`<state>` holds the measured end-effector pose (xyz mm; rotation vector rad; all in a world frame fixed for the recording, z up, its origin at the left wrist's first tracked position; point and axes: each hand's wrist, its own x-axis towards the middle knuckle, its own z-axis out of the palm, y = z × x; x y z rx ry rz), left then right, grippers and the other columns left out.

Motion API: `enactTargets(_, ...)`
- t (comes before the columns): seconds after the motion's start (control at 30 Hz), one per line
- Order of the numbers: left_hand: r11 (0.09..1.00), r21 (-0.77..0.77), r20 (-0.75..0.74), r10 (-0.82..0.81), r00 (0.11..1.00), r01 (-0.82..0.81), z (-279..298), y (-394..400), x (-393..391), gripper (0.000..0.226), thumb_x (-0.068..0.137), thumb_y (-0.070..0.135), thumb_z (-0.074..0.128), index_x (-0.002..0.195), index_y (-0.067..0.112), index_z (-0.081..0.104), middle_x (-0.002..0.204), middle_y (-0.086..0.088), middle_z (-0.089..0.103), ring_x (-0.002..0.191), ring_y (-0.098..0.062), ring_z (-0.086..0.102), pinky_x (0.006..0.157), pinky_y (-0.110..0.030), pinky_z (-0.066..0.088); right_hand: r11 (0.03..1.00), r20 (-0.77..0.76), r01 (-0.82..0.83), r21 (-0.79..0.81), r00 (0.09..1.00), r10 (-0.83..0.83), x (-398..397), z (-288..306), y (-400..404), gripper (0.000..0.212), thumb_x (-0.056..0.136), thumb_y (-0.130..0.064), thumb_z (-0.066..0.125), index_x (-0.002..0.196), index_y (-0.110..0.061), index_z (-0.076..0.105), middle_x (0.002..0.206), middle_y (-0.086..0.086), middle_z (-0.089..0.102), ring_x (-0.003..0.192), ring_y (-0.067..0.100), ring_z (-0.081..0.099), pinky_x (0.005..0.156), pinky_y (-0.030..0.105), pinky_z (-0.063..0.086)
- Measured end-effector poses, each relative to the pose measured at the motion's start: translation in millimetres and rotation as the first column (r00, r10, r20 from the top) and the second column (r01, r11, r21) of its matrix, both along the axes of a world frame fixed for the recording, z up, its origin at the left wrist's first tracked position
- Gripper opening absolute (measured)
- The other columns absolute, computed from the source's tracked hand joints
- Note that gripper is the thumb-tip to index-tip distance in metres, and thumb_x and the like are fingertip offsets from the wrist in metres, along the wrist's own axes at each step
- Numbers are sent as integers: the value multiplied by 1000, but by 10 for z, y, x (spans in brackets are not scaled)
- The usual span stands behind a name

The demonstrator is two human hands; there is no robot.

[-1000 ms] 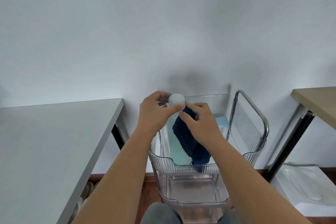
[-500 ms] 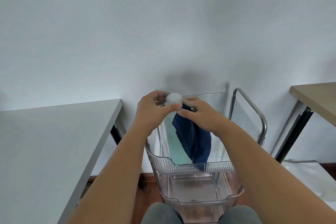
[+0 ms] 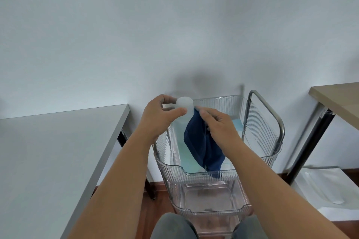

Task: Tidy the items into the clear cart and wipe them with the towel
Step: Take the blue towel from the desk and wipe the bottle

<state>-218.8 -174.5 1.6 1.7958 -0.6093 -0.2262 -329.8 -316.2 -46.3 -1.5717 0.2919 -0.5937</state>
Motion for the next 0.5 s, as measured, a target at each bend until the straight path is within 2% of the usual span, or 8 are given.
enactTargets(0.1, 1000, -23, 9, -1, 1000, 1, -5, -4, -5, 60, 47, 46, 85, 99, 26, 64, 97, 6, 73, 93, -14, 71, 93, -45, 55, 998, -12, 52, 17, 999, -52, 7, 42, 14, 21, 90, -28, 65, 91, -47, 74, 100, -21, 73, 95, -4, 65, 82, 18, 51)
enactTargets(0.23, 1000, -7, 30, -12, 999, 12, 0, -3, -6, 67, 49, 52, 87, 111, 35, 69, 96, 10, 72, 96, -12, 70, 94, -43, 55, 995, -45, 94, -33, 994, -95, 29, 109, 19, 16, 80, -33, 71, 82, -48, 75, 91, -25, 72, 94, -2, 66, 85, 25, 53)
enactTargets(0.37, 1000, -11, 55, 17, 998, -16, 2, -39, -60, 42, 52, 52, 87, 91, 40, 76, 89, 14, 75, 89, -10, 71, 89, -40, 57, 985, -83, 140, -100, 985, -148, 65, 188, 22, 14, 70, -35, 67, 78, -44, 75, 80, -26, 71, 84, 0, 66, 80, 30, 56)
enactTargets(0.5, 994, -41, 83, 107, 991, -103, -37, -80, -81, 40, 52, 51, 88, 86, 35, 74, 80, 19, 73, 75, -2, 68, 76, -30, 59, 974, -117, 165, -156, 976, -184, 64, 223, 67, 19, 64, -39, 66, 80, -37, 75, 77, -23, 70, 79, 0, 65, 74, 27, 56)
